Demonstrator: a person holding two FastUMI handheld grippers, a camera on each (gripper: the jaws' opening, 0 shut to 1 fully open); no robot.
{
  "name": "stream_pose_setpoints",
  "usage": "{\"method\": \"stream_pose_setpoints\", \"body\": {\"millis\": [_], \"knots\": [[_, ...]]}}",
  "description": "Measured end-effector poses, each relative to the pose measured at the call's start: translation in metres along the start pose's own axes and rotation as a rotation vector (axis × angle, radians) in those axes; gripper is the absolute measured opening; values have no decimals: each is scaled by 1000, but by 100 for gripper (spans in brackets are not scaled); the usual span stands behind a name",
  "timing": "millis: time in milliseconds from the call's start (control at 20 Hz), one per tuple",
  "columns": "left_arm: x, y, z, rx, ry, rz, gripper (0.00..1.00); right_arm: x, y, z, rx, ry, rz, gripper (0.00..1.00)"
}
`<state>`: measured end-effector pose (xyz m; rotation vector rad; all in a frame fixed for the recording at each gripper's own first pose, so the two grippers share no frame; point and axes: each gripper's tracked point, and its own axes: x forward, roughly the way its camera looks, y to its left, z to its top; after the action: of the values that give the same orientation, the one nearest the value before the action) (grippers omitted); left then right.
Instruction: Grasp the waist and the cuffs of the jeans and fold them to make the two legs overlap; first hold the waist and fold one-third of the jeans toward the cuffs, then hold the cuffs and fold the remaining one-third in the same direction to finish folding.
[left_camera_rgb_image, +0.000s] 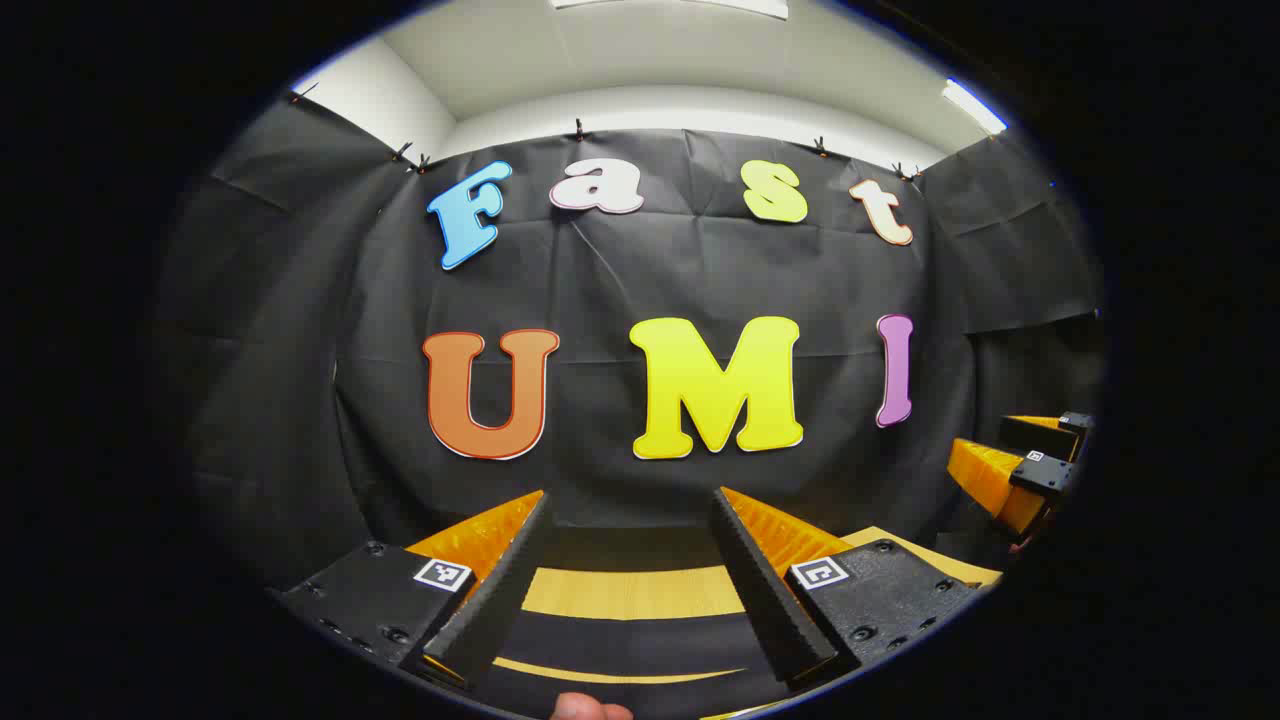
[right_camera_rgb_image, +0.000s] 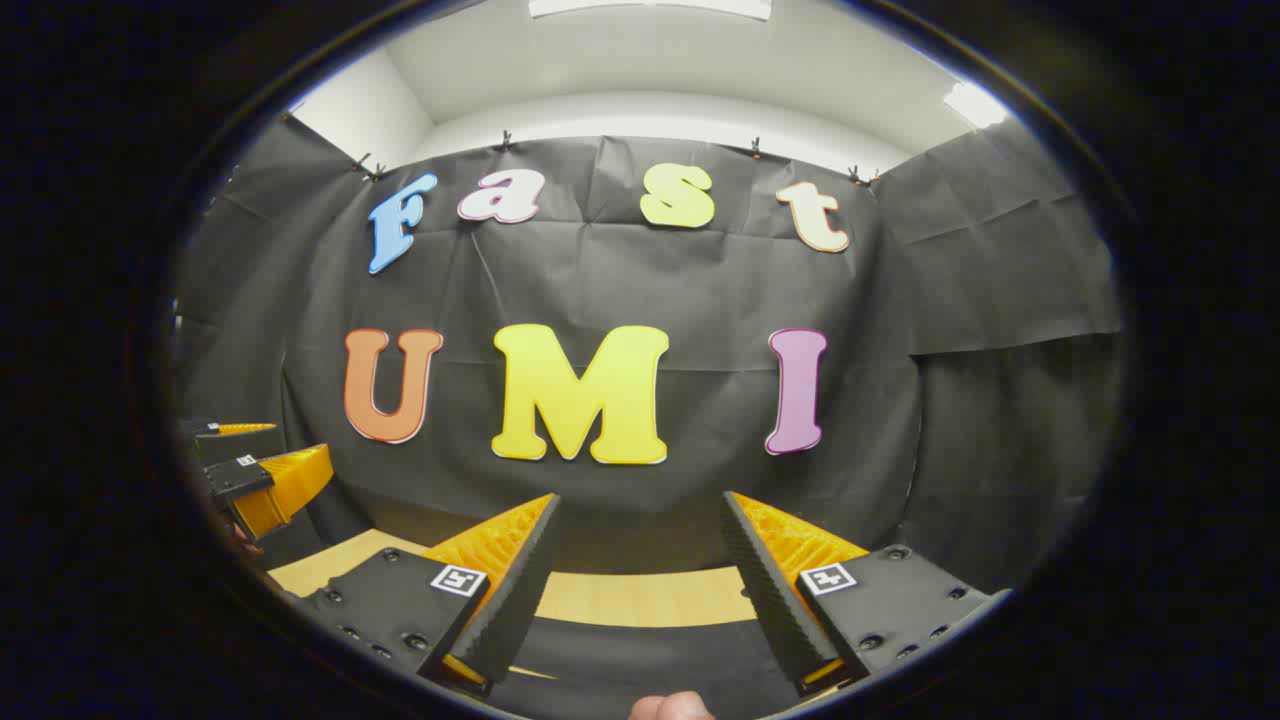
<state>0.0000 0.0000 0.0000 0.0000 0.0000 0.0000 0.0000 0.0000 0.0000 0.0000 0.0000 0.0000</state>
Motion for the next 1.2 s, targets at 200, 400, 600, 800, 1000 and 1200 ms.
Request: {"method": "stream_pose_setpoints", "body": {"millis": [200,400,600,800,1000,1200], "knots": [[-1,2,-1,10,9,1,100,-2,1,-2,2,4,5,96],[-3,0,-4,0,30,-8,100,0,0,-4,10,6,7,96],[-3,1,-5,5,37,-8,100,3,0,-7,9,14,11,96],[-3,3,-7,-1,53,10,100,6,-13,-11,13,28,-9,96],[2,21,-33,-64,125,44,100,11,-45,-35,53,105,-2,96],[-2,84,-106,-259,313,180,100,8,-125,-116,290,348,-75,96]]}}
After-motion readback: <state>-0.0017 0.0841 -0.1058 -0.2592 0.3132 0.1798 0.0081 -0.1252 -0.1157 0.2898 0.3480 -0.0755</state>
